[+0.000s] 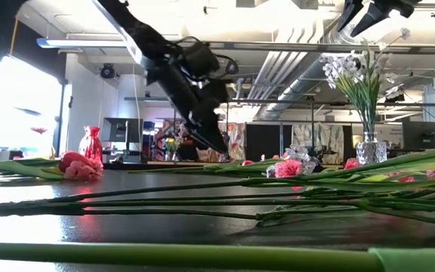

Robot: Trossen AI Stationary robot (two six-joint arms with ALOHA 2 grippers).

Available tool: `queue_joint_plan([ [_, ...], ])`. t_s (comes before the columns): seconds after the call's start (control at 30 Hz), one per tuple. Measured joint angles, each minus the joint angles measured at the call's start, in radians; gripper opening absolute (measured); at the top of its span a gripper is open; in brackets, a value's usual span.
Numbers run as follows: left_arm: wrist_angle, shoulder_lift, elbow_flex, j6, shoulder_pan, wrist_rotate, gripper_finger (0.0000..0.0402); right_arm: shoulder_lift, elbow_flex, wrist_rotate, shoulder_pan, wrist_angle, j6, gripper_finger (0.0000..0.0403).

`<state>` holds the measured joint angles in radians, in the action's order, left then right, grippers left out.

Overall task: Sort flowers into vase by color
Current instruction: Put the white flowers into the transparent flower vase

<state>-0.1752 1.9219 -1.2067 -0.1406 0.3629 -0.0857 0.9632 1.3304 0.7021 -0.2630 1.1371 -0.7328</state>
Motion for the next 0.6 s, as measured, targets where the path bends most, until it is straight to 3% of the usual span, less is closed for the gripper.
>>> queue_joint_plan([
  [0.23, -0.142, 0.084, -0.130, -0.098, 0.026, 0.041, 0.0141, 0.001, -0.003, 0.004, 0.058, 0.008, -0.030, 0.0183],
  [0.6, -0.191, 0.111, -0.134, -0.150, 0.093, 0.037, 0.0141, 0.027, -0.004, 0.004, 0.135, 0.000, -0.078, 0.0183],
])
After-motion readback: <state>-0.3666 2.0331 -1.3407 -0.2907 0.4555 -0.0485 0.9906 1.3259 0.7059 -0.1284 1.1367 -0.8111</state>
